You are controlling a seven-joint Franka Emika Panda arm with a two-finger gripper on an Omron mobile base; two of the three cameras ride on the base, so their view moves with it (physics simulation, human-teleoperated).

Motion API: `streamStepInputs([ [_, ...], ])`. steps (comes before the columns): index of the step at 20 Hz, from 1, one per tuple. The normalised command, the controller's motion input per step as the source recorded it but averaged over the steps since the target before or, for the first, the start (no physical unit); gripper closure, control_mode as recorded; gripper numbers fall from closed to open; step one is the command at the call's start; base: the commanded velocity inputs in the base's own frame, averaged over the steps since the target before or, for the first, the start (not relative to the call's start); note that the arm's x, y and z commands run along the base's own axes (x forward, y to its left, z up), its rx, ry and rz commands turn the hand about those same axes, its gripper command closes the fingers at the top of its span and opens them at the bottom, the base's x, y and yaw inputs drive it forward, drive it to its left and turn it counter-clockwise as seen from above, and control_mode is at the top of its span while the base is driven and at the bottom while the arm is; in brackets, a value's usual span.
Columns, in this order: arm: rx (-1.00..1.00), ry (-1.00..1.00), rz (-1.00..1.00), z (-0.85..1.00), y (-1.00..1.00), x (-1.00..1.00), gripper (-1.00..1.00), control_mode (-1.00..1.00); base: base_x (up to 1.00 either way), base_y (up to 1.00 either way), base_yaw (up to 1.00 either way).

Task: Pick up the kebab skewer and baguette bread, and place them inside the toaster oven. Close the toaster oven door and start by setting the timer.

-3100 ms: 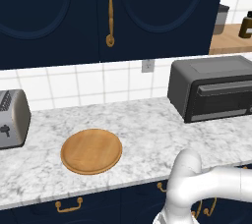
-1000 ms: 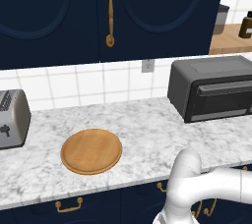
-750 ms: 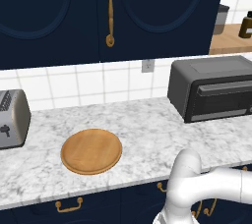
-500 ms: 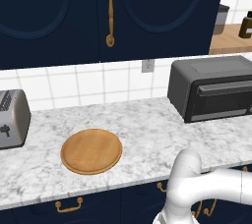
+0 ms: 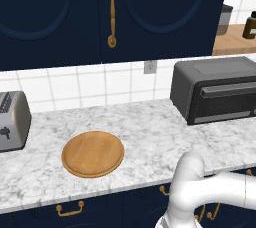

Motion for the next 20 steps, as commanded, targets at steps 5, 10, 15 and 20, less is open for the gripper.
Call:
streamStepInputs([
  [5, 0.0, 0.0, 0.0, 0.0, 0.02, 0.18, 1.0, -1.0, 0.0, 0.0, 0.0],
  [10, 0.0, 0.0, 0.0, -0.01, 0.05, 0.21, 1.0, -1.0, 0.0, 0.0, 0.0],
  [15, 0.05, 0.0, 0.0, 0.0, 0.01, 0.02, 1.0, -1.0, 0.0, 0.0, 0.0],
  [20, 0.15, 0.0, 0.0, -0.01, 0.0, 0.0, 1.0, -1.0, 0.0, 0.0, 0.0],
])
